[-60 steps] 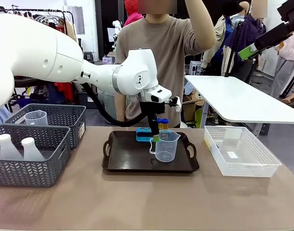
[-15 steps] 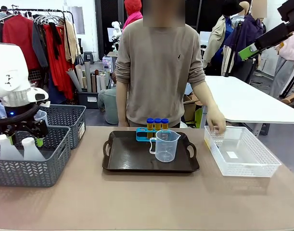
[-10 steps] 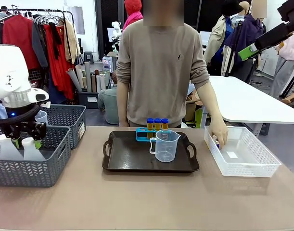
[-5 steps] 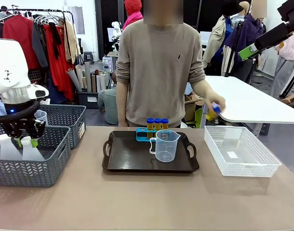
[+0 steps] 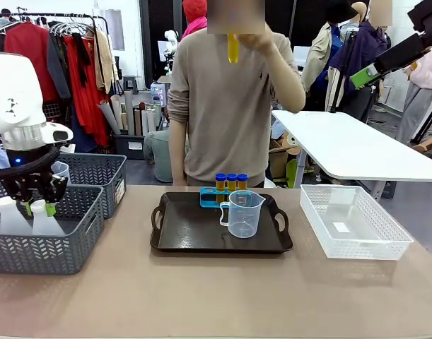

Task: Prepare the laboratory tools.
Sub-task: Pick up one Small flask and place it on the Handle tray.

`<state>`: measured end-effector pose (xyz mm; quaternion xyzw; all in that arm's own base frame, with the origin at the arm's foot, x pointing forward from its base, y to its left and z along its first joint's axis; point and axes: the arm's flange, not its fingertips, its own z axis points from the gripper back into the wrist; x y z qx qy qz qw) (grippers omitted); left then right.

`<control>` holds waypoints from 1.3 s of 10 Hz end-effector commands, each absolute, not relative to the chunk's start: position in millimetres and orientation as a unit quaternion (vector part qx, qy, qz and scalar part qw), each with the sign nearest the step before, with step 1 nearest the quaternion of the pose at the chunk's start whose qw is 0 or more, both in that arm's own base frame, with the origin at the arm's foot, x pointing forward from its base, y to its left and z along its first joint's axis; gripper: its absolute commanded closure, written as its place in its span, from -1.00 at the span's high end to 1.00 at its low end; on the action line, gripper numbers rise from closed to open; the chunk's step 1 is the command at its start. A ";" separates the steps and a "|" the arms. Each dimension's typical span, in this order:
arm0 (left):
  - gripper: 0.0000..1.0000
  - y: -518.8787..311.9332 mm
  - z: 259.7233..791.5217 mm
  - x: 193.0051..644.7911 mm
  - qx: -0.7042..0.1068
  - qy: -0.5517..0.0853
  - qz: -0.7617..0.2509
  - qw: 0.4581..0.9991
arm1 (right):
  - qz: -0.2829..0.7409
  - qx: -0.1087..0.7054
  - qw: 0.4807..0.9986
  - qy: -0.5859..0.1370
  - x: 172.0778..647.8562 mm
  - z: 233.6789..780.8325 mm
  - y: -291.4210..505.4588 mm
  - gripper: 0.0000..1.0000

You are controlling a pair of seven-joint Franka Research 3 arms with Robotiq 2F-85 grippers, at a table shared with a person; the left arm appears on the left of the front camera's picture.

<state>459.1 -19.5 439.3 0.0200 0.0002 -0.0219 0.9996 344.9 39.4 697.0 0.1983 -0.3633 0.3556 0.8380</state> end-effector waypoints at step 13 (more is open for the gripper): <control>-1.00 -137.1 672.0 459.9 -0.047 -0.050 -0.297 0.953 | 0.357 0.202 0.836 -0.364 344.8 697.2 39.4 1.00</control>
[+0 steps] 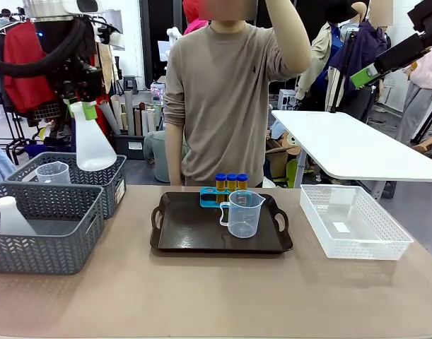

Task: Prepare the laboratory tools.
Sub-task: Pick up one Small flask and place it on the Handle tray.

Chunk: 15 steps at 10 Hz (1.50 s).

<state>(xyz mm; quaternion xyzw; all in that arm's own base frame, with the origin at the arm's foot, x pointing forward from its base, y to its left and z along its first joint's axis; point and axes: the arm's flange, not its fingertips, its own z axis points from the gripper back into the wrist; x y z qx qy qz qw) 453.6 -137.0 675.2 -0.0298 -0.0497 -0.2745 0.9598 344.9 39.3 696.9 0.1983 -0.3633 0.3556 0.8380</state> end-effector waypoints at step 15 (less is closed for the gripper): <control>-1.00 -193.0 627.4 495.3 -0.082 -0.095 -0.390 0.912 | 0.357 0.202 0.836 -0.364 344.8 697.2 39.4 1.00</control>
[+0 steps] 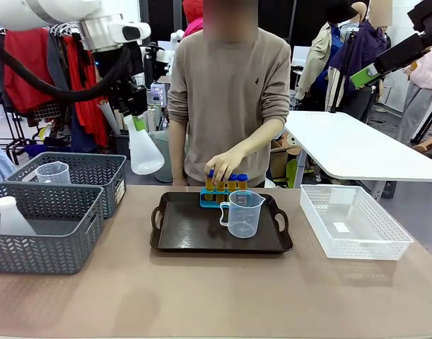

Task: Prepare the laboratory tools.
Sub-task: Pick up one Small flask and place it on the Handle tray.

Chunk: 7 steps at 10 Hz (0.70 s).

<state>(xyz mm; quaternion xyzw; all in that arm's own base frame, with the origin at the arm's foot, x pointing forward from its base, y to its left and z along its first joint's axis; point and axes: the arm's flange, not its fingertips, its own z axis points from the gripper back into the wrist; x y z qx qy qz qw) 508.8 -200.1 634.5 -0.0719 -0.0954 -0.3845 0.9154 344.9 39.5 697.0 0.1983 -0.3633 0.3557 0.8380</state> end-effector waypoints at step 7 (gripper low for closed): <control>-1.00 -182.6 629.3 489.9 -0.064 -0.078 -0.375 0.922 | 0.357 0.202 0.836 -0.364 344.8 697.2 39.4 1.00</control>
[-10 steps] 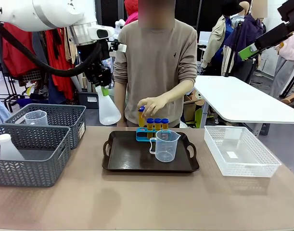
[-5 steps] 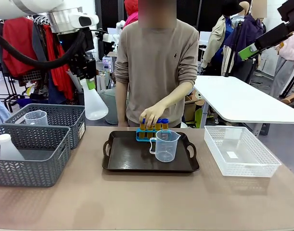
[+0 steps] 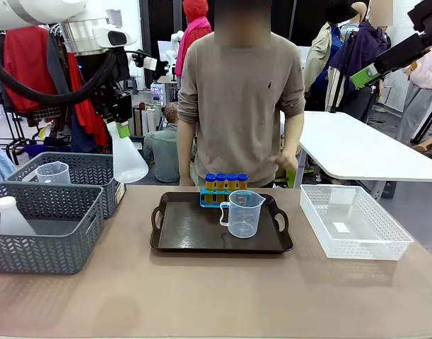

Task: Prepare the laboratory tools.
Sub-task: Pick up one Small flask and place it on the Handle tray.

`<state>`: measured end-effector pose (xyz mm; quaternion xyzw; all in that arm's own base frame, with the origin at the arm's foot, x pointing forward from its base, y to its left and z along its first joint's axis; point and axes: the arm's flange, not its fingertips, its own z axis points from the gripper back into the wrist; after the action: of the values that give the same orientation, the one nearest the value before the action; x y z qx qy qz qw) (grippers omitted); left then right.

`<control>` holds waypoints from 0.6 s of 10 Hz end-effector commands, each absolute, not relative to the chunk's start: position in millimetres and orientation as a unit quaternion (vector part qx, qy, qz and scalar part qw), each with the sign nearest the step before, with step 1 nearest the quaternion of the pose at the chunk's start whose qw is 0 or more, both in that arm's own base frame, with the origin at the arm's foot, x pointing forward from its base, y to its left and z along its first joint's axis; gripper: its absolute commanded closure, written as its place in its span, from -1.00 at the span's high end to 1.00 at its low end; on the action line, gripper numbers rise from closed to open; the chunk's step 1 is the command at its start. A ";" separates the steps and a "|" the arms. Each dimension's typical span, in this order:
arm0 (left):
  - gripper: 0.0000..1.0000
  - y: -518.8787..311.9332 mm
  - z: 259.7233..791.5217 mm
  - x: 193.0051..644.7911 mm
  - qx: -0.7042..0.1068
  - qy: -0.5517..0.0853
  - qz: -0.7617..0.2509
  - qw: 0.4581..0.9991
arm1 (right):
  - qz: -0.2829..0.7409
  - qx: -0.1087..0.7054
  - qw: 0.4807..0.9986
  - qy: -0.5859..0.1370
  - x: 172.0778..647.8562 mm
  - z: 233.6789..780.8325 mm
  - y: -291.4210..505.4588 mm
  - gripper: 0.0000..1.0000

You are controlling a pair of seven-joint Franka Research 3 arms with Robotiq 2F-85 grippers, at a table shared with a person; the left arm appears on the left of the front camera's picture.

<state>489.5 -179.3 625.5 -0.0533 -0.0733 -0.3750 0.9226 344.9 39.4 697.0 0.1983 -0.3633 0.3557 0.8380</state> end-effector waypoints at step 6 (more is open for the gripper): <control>-1.00 -198.9 615.7 497.3 -0.071 -0.053 -0.450 0.889 | 0.357 0.202 0.836 -0.364 344.8 697.2 39.4 1.00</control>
<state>492.5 -195.4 611.9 -0.0584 -0.0584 -0.4206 0.9035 344.9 39.4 697.0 0.1983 -0.3633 0.3556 0.8380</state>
